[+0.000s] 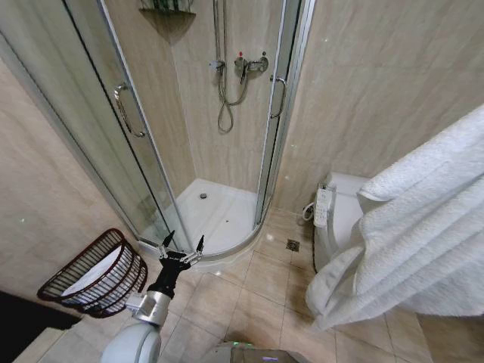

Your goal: Discard the used towel into the hamper.

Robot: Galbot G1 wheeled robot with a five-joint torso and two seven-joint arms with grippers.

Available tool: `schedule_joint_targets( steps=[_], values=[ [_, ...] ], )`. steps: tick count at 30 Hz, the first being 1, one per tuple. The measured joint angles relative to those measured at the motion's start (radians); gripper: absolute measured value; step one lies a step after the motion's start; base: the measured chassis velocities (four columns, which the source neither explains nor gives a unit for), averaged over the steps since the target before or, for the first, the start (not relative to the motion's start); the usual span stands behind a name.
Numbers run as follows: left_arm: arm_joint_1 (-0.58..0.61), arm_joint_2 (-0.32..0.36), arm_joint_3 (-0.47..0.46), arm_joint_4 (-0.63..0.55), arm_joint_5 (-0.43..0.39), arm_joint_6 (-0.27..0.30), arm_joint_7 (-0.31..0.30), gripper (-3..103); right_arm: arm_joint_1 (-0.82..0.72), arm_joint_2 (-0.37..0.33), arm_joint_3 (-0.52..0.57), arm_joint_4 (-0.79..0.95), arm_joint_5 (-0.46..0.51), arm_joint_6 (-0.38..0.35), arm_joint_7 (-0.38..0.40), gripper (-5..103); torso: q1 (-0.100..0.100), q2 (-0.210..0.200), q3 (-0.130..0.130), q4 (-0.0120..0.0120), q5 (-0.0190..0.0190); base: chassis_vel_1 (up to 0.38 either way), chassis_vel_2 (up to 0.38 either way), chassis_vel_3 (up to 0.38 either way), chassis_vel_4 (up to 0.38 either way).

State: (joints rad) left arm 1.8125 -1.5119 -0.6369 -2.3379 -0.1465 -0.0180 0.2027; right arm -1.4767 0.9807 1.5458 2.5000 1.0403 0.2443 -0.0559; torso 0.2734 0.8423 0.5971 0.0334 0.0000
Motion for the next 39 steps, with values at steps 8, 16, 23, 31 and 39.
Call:
schedule_joint_targets(
  steps=[8,16,23,31,39],
  values=[
    [0.000,0.000,0.000,0.000,0.000,0.000,0.000,100,-0.004,0.003,0.004,0.000,0.000,0.003,-0.003,10,0.017,0.037,0.020,0.0000,0.0000,0.000,0.000,0.000,0.000],
    [0.000,0.000,0.000,0.000,0.000,0.000,0.000,100,-0.004,0.003,0.004,0.000,0.000,0.004,-0.003,10,0.031,0.071,0.040,-0.0001,0.0001,0.000,0.000,0.000,0.000],
    [0.000,0.000,0.000,0.000,0.000,0.000,0.000,100,-0.006,-0.001,0.003,0.000,0.001,0.005,-0.005,10,0.047,0.108,0.060,0.0000,0.0001,0.000,0.000,0.000,0.000],
    [0.000,0.000,0.000,0.000,0.000,0.000,0.000,100,-0.006,-0.003,0.004,0.000,0.003,0.007,-0.008,10,0.064,0.145,0.081,0.0000,0.0000,0.000,0.000,0.000,0.000],
    [0.000,0.000,0.000,0.000,0.000,0.000,0.000,100,-0.008,-0.004,0.004,0.000,0.005,0.012,-0.011,10,0.082,0.186,0.104,0.0000,0.0000,0.000,0.000,0.000,0.000]
  ],
)
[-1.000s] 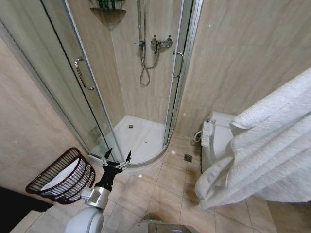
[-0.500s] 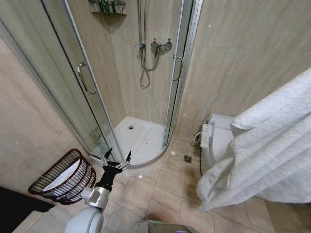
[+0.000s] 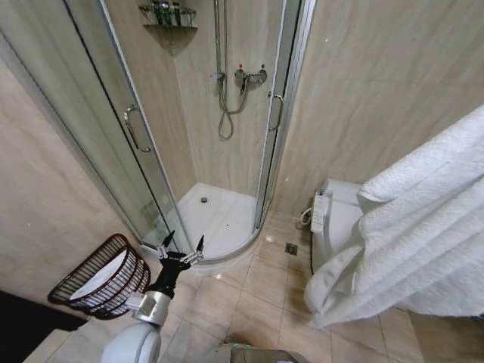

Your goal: Discard the used towel into the hamper.

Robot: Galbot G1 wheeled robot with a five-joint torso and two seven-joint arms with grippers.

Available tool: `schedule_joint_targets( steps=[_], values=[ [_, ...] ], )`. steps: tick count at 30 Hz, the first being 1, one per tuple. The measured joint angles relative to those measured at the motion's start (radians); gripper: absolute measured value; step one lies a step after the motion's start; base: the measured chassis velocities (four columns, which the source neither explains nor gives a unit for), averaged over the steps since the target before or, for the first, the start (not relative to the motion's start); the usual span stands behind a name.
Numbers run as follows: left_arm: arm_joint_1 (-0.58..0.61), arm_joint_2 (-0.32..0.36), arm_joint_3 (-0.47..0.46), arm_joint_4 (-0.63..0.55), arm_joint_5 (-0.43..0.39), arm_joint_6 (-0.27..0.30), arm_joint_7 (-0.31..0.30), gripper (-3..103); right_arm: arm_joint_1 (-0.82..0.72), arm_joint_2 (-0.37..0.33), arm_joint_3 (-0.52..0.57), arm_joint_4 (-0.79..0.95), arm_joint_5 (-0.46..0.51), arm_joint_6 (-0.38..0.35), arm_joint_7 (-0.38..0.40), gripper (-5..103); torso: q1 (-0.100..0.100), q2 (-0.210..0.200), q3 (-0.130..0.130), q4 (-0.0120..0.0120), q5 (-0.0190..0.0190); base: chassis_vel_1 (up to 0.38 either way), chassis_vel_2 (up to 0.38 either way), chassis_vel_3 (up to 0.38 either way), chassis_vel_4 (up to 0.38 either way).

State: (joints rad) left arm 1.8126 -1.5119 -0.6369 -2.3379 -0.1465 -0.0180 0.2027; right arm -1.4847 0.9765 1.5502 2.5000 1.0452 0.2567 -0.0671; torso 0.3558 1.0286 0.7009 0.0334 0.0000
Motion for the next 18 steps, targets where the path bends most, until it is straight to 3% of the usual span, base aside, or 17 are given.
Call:
schedule_joint_targets(
  steps=[8,18],
  values=[
    [0.000,0.000,0.000,0.000,0.000,0.000,0.000,100,0.000,-0.002,0.001,0.000,0.000,0.001,0.000,10,0.015,0.034,0.018,0.0001,0.0000,0.000,0.000,0.000,0.000],
    [0.000,0.000,0.000,0.000,0.000,0.000,0.000,100,0.000,0.002,-0.003,0.000,0.000,0.006,0.000,10,0.017,0.037,0.020,0.0001,0.0000,0.000,0.000,0.000,0.000]
  ],
)
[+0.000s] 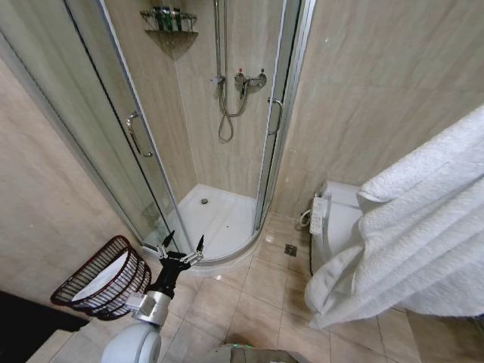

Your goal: Discard the used towel into the hamper.

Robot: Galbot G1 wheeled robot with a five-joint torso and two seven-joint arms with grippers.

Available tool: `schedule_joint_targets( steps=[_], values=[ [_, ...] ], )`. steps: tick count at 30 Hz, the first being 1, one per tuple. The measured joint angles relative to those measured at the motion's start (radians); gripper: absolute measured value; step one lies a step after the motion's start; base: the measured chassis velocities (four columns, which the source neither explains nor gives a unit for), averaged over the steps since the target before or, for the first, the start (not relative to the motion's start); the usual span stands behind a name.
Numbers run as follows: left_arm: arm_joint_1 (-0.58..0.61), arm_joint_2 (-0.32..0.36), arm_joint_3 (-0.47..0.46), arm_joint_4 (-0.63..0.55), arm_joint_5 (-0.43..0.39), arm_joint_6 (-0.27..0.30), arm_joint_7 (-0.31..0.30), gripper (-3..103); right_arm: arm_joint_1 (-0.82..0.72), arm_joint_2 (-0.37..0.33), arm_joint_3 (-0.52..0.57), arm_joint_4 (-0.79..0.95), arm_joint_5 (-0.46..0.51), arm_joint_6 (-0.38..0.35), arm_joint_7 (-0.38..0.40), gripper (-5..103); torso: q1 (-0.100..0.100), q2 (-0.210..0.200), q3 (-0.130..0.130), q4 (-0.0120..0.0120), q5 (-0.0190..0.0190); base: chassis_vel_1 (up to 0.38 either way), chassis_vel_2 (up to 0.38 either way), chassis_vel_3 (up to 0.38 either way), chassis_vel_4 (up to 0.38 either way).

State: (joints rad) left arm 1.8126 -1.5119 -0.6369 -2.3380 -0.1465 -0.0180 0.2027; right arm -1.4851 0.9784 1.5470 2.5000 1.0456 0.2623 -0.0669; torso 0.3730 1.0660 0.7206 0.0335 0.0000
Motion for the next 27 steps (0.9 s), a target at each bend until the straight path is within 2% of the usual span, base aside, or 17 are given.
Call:
schedule_joint_targets(
  steps=[10,27],
  values=[
    [0.000,0.000,0.000,0.000,0.000,0.000,0.000,100,-0.001,0.004,-0.006,0.000,-0.007,0.000,-0.003,10,0.002,0.004,0.002,0.0000,0.0000,0.000,0.000,0.000,0.000],
    [0.000,0.000,0.000,0.000,0.000,0.000,0.000,100,0.001,0.005,-0.021,0.000,-0.016,0.005,-0.003,10,0.043,0.096,0.052,0.0000,0.0000,0.000,0.000,0.000,0.000]
  ],
)
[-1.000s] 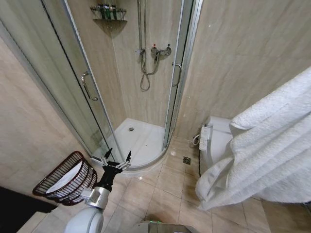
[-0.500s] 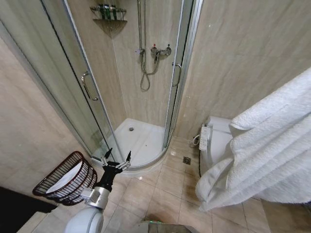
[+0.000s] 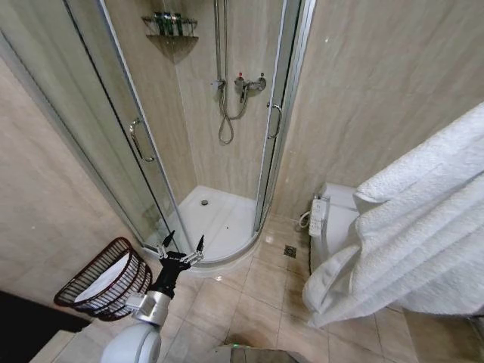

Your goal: Discard the used towel into the hamper.

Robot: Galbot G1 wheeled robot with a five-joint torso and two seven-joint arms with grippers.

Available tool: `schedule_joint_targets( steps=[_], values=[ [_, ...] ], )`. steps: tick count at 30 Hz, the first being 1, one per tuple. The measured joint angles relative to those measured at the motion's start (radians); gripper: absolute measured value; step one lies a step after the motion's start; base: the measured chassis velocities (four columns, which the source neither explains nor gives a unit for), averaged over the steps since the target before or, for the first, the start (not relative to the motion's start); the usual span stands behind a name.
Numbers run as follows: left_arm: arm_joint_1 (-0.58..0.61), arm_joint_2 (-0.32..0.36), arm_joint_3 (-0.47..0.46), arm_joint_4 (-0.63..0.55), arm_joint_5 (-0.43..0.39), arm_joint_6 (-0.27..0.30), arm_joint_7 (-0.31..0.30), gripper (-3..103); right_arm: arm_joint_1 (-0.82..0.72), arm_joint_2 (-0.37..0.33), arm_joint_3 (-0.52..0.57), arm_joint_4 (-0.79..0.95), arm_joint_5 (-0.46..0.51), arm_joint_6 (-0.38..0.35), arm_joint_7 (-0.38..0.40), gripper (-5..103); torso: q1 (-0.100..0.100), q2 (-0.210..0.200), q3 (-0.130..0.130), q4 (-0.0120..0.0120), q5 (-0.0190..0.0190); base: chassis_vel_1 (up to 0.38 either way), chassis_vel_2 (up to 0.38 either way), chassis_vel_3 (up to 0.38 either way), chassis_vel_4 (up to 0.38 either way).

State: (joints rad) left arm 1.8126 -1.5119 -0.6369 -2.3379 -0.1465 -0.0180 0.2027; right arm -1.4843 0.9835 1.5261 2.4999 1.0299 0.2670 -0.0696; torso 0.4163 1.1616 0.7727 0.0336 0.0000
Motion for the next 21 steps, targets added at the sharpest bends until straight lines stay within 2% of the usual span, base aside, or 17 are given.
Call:
schedule_joint_targets(
  steps=[10,12,21],
  values=[
    [0.000,0.000,0.000,0.000,0.000,0.000,0.000,100,0.000,-0.005,0.001,0.000,0.001,0.003,0.000,10,0.021,0.047,0.026,-0.0001,0.0000,0.006,0.009,0.012,0.008],
    [0.000,0.000,0.000,0.000,0.000,0.000,0.000,100,0.001,-0.007,0.001,0.000,0.001,0.003,0.000,10,0.025,0.055,0.031,0.0006,-0.0001,0.017,0.027,0.029,0.022],
    [0.000,0.000,0.000,0.000,0.000,0.000,0.000,100,0.003,-0.003,0.000,0.000,0.002,0.006,-0.003,10,0.026,0.058,0.032,0.0000,0.0000,0.000,0.000,0.000,0.000]
  ],
)
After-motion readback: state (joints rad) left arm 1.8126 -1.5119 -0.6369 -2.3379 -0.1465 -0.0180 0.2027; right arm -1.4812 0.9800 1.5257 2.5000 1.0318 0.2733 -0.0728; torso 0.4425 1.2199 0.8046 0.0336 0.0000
